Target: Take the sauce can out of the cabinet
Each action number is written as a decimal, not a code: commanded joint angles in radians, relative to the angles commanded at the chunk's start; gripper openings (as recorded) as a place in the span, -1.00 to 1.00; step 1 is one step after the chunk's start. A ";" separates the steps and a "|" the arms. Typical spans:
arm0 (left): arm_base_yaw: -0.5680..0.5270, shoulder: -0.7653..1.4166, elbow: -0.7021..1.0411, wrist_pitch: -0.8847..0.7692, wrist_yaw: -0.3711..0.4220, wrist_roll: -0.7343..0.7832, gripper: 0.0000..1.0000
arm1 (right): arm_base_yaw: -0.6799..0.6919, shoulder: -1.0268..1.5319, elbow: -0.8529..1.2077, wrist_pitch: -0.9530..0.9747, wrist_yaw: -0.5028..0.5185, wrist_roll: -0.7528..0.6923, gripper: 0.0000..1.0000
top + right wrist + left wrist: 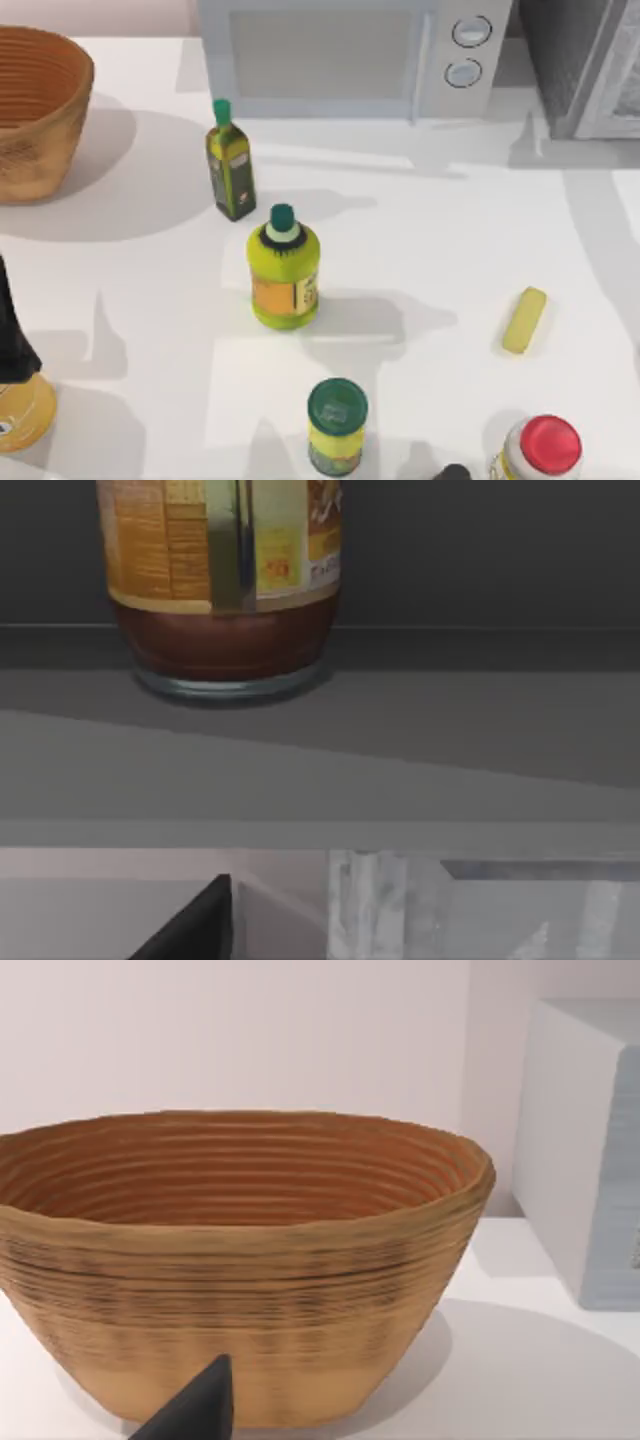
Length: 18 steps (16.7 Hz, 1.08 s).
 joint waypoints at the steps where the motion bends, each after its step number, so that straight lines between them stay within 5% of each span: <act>1: 0.000 0.000 0.000 0.000 0.000 0.000 1.00 | 0.007 0.052 0.071 -0.016 0.008 0.000 1.00; 6: 0.000 0.000 0.000 0.000 0.000 0.000 1.00 | 0.028 0.214 0.294 -0.066 0.034 0.001 1.00; 18: 0.000 0.000 0.000 0.000 0.000 0.000 1.00 | 0.078 0.372 0.432 -0.041 0.092 0.000 1.00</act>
